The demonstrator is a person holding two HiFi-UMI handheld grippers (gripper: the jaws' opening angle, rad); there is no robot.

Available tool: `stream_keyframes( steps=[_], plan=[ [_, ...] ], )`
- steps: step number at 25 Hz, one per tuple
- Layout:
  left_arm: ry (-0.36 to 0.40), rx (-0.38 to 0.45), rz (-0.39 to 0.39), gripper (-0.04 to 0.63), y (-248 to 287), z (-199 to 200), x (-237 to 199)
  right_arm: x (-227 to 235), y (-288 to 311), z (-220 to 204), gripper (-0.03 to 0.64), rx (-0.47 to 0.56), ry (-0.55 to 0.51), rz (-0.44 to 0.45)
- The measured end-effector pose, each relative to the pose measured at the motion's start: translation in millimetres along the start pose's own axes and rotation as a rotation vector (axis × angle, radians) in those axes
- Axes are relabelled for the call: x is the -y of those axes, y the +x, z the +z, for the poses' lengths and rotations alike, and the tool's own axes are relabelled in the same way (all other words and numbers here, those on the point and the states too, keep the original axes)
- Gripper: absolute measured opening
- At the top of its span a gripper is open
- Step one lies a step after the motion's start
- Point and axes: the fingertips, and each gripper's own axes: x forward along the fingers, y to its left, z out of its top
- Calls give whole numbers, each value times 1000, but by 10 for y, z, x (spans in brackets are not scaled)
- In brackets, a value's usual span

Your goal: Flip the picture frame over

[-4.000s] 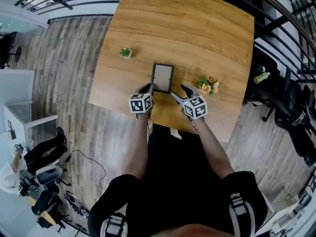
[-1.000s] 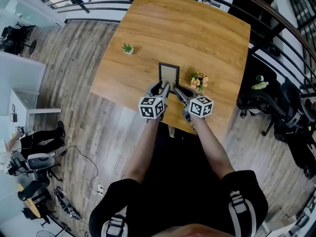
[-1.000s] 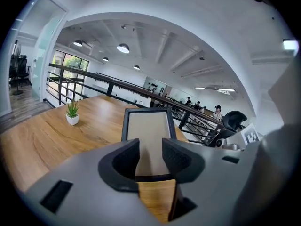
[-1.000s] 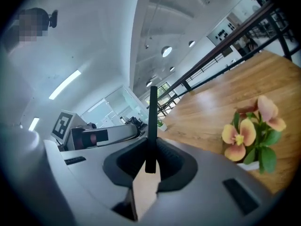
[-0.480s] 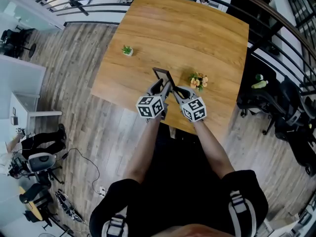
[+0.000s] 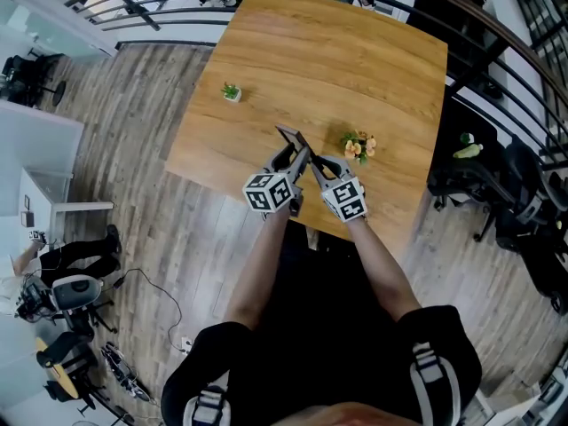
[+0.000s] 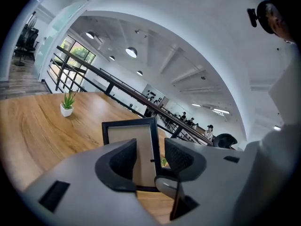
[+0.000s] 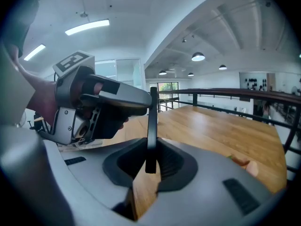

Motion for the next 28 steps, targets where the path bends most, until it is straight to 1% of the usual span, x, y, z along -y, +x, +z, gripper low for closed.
stream_keyframes(
  steps=[3, 7, 11, 14, 17, 20, 22, 23, 24, 28],
  plan=[
    [-25, -2, 2, 183, -4, 19, -29, -53, 9, 47, 69, -23, -60, -14],
    [-68, 8, 9, 183, 1, 90, -72, -104, 20, 112, 69, -22, -154, -32],
    [-95, 18, 34, 183, -16, 112, -125, -119, 19, 161, 71, -34, -292, -72],
    [-142, 31, 49, 181, -31, 124, -181, -135, 20, 179, 72, -49, -386, -101],
    [-195, 45, 71, 181, -42, 105, -250, -193, 20, 162, 77, -57, -451, -115],
    [-251, 57, 87, 181, -42, 77, -301, -232, 24, 146, 80, -62, -480, -115],
    [-272, 64, 98, 181, -58, 66, -349, -246, 24, 151, 80, -62, -483, -113],
    [-277, 67, 104, 175, -73, 61, -378, -252, 23, 154, 80, -62, -483, -110],
    [-285, 70, 106, 155, -86, 55, -399, -259, 20, 153, 80, -61, -483, -108],
    [-337, 81, 70, 134, -105, 40, -343, -286, -2, 124, 83, -55, -488, -96]
  ],
)
